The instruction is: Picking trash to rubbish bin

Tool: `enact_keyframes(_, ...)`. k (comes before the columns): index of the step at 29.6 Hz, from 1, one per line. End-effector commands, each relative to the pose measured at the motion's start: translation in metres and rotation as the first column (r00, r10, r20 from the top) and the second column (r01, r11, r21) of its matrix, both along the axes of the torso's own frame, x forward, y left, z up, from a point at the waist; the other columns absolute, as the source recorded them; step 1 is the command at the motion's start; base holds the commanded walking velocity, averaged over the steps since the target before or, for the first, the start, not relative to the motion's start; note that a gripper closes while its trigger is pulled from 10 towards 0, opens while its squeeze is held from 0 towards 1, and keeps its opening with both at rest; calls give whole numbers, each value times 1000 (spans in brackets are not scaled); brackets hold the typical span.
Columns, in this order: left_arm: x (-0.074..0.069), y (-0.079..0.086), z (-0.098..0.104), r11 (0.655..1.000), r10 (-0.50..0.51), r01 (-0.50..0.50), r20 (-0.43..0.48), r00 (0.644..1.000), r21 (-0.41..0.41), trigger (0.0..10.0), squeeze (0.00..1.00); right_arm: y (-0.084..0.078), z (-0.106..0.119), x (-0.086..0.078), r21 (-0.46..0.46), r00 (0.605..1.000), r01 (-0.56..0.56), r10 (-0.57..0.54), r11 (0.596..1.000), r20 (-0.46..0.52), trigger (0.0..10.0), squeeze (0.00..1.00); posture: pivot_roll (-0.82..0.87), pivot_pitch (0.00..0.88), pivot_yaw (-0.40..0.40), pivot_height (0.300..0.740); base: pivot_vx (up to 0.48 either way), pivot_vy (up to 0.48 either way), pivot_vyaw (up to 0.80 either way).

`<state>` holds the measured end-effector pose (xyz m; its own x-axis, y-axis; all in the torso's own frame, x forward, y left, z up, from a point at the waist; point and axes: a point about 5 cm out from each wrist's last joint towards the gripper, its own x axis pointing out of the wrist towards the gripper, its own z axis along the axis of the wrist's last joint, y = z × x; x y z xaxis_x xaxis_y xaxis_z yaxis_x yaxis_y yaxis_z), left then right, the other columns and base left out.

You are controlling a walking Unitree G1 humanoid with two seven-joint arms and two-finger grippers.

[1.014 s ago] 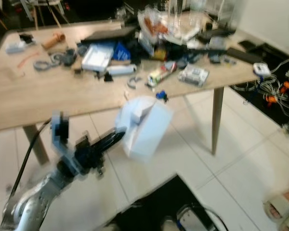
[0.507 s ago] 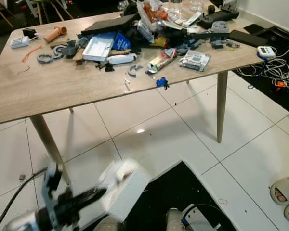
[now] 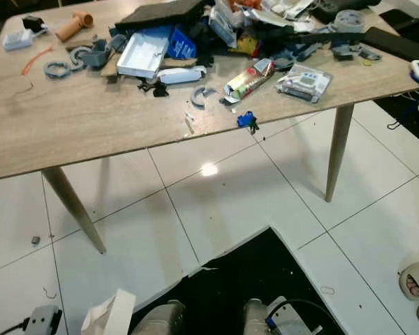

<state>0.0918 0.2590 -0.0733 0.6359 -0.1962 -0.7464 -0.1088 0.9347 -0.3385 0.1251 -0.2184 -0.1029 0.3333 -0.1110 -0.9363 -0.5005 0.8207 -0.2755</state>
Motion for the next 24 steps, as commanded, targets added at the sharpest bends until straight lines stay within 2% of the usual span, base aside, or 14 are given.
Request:
enact_keyframes(1,-13,4,-6,997,67,-65,-40,997,31,10000,0,27,-16,-46,76,987,-41,52,996,-151,10000,0,81,305,149,740,0,0,0)
enact_keyframes(2,-10,3,-8,993,115,-113,-36,993,44,10000,0,26,-16,-45,75,987,-43,53,996,-149,10000,0,75,300,144,740,0,0,0)
enact_keyframes(9,-3,4,-13,981,175,-171,-39,984,91,10000,0,25,-15,-40,67,989,-46,54,997,-135,10000,0,61,270,131,740,0,0,0)
enact_keyframes(10,2,5,-14,971,220,-216,-35,975,100,10000,0,24,-14,-37,62,990,-47,55,997,-127,10000,0,58,258,126,740,0,0,0)
enact_keyframes(12,3,5,-14,968,234,-230,-31,972,103,10000,0,24,-14,-36,61,991,-48,55,997,-125,10000,0,58,258,126,740,0,0,0)
enact_keyframes(14,16,3,-14,954,286,-283,-14,958,104,10000,0,23,-12,-27,55,992,-54,59,997,-111,10000,0,51,213,108,740,0,0,0)
enact_keyframes(15,16,3,-14,954,286,-283,-14,958,104,10000,0,23,-12,-27,55,992,-54,59,997,-111,10000,0,51,213,108,740,0,0,0)
enact_keyframes(19,35,-2,-11,939,338,-338,10,941,66,10000,0,22,-9,-16,46,994,-67,71,997,-89,10000,0,45,162,83,740,0,0,0)
enact_keyframes(20,35,-2,-11,939,338,-338,10,941,66,10000,0,22,-9,-16,46,994,-67,71,997,-89,10000,0,45,162,83,740,0,0,0)
enact_keyframes(24,58,-14,-8,913,409,-409,42,912,-17,10000,0,21,-4,1,22,994,-99,100,995,-48,10000,0,45,104,53,740,0,0,0)
